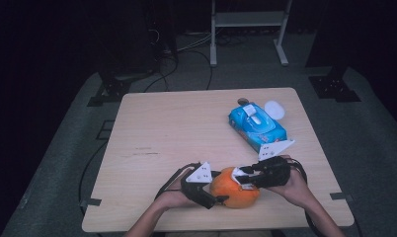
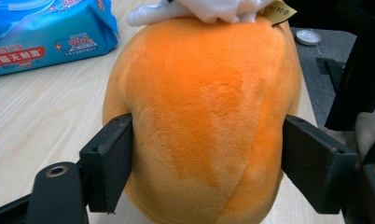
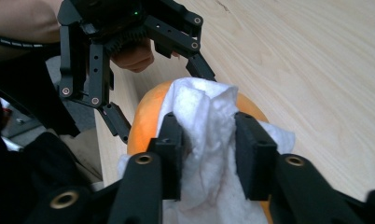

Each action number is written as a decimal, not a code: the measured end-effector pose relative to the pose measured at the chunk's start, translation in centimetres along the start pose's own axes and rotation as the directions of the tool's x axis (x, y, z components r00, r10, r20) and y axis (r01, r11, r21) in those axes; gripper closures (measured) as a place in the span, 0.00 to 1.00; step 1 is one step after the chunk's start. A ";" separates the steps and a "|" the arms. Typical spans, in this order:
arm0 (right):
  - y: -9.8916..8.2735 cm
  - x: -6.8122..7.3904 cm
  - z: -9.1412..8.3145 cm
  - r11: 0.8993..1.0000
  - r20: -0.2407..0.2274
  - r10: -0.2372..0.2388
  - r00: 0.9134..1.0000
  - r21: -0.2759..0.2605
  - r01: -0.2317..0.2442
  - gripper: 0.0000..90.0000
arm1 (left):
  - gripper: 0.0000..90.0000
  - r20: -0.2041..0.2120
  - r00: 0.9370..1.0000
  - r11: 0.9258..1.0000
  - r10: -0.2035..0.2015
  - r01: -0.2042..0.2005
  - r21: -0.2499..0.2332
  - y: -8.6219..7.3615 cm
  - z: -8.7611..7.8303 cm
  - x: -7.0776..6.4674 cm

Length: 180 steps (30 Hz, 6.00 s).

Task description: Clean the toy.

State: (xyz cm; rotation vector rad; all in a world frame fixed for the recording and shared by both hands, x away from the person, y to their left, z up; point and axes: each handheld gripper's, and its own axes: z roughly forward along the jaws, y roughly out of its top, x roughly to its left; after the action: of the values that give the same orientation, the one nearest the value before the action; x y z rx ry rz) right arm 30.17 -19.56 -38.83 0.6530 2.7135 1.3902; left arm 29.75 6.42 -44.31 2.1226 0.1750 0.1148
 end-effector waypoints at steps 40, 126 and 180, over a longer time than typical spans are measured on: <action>-2.5 0.7 -2.2 0.996 0.088 0.022 0.996 -0.087 -0.014 0.88 | 0.17 0.016 0.999 0.999 -0.028 0.029 -0.045 0.8 -0.3 0.5; -1.3 -0.5 1.5 0.998 0.113 0.013 0.993 -0.070 -0.005 0.89 | 0.20 -0.055 0.993 0.993 -0.107 0.104 -0.050 -1.1 -2.2 2.9; 0.1 2.8 2.4 0.991 0.071 -0.091 0.993 -0.087 0.097 0.89 | 0.18 -0.019 0.994 0.994 -0.108 0.108 -0.027 0.0 -1.8 2.0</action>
State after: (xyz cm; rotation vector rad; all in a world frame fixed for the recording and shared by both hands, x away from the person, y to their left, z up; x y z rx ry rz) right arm 28.12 -16.66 -39.75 0.5475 2.5765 1.4322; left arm 31.44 8.23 -43.34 2.0818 0.2985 0.0750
